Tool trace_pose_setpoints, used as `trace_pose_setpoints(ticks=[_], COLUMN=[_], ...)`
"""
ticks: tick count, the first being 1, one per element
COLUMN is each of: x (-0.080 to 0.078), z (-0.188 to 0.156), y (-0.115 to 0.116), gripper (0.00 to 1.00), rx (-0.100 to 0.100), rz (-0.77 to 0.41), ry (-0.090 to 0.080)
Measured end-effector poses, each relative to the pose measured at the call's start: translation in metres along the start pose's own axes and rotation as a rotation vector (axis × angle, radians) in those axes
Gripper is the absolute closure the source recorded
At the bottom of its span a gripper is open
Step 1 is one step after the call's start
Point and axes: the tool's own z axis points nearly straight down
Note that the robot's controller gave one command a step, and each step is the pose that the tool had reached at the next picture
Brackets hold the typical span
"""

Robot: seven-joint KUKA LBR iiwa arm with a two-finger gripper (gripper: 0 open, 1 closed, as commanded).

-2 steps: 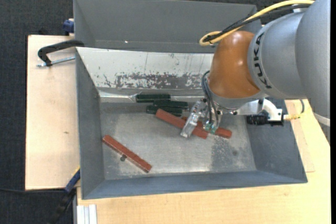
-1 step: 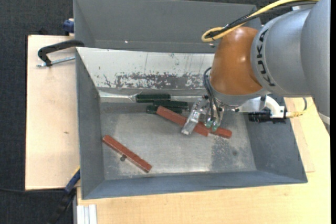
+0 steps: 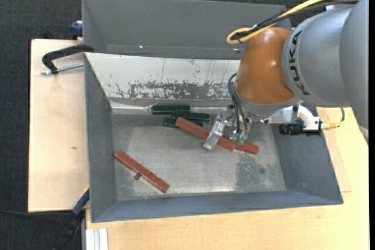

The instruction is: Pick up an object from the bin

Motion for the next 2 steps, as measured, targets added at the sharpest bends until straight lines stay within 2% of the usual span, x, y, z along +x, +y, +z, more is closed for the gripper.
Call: trace_pose_setpoints(ticks=[1, 2], x=[0.0, -0.001], z=[-0.036, -0.049], y=[0.001, 0.001], gripper=[1.0, 1.0], rx=[0.001, -0.002], rz=[-0.001, -0.002], ry=[0.001, -0.002])
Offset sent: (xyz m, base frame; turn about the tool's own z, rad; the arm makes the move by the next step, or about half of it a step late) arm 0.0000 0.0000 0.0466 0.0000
